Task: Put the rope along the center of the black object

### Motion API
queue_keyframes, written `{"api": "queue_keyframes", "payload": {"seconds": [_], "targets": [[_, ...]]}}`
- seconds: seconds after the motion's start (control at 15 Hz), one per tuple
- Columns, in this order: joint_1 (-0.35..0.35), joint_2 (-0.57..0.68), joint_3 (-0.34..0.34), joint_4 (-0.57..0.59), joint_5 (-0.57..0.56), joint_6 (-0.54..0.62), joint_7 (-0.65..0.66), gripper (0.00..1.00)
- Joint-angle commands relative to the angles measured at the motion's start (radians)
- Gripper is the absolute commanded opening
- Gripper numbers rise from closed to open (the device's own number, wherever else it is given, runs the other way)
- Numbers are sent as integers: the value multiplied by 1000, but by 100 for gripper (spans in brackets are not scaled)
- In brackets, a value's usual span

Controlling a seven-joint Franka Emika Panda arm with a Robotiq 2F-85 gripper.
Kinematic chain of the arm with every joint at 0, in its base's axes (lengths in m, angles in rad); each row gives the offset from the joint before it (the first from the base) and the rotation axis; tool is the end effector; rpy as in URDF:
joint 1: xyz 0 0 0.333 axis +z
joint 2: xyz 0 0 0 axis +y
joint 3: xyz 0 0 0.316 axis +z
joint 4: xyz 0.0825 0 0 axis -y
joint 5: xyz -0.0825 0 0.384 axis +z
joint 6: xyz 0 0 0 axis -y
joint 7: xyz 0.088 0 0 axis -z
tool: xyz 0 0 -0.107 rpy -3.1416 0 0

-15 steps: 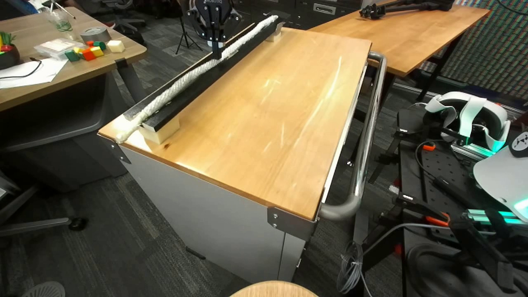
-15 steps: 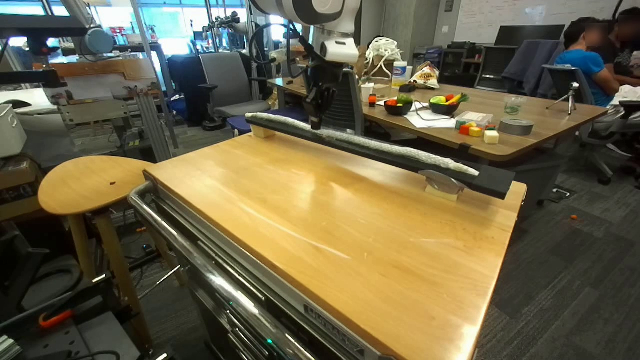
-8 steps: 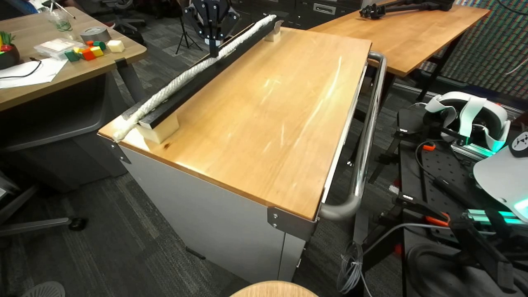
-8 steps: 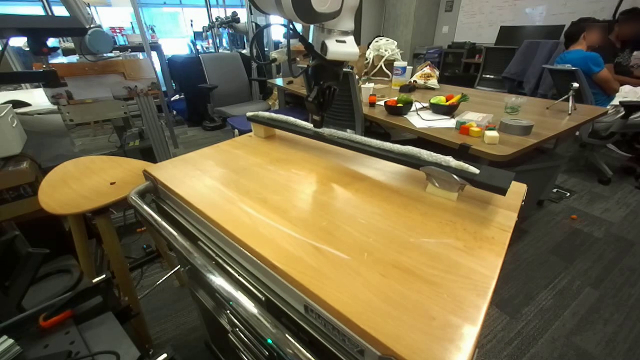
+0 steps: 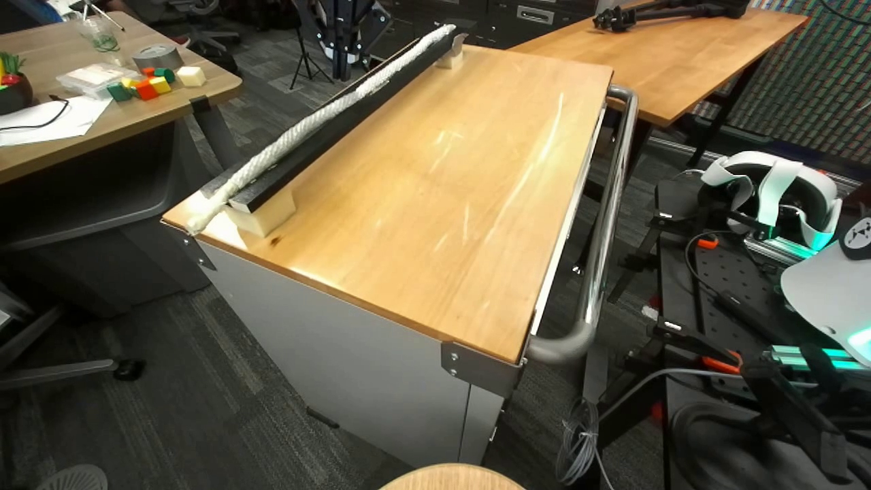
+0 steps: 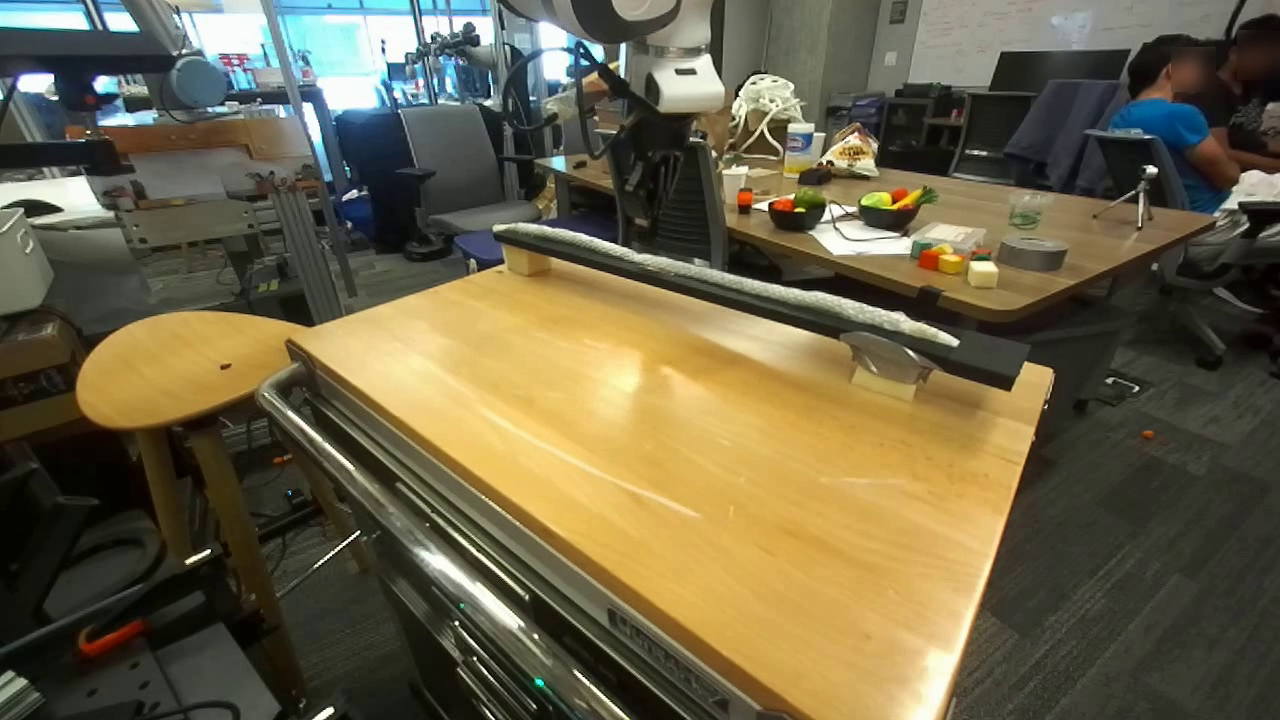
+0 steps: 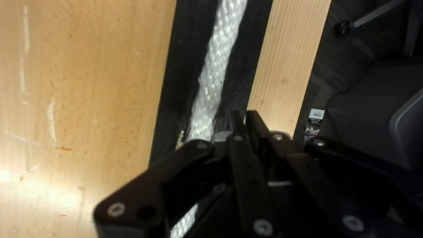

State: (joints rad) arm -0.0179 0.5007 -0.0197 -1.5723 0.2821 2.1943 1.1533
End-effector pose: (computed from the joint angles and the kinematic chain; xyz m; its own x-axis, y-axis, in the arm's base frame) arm 0.7013 -0.0145 0.3637 0.2421 -0.9547 -0.1732 -0.9595 -0.2090 -0.1888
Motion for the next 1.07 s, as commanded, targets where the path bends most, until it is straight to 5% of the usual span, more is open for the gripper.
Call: {"api": "queue_keyframes", "payload": {"seconds": [0.0,0.33,0.4,0.47,0.53,0.6,0.67,0.8,1.0], "targets": [[-15,-79,16,-64,69,-8,-78,4],[-2,-92,21,-67,100,-11,-113,1],[0,-92,24,-66,98,-25,-118,8],[4,-90,19,-58,79,-55,-116,27],[9,-58,8,-35,73,-27,-90,7],[11,-58,9,-35,72,-38,-92,16],[12,-58,9,-35,72,-44,-94,48],[-1,-62,3,-44,90,-36,-90,53],[-12,-37,14,-17,126,-54,-97,74]]}}
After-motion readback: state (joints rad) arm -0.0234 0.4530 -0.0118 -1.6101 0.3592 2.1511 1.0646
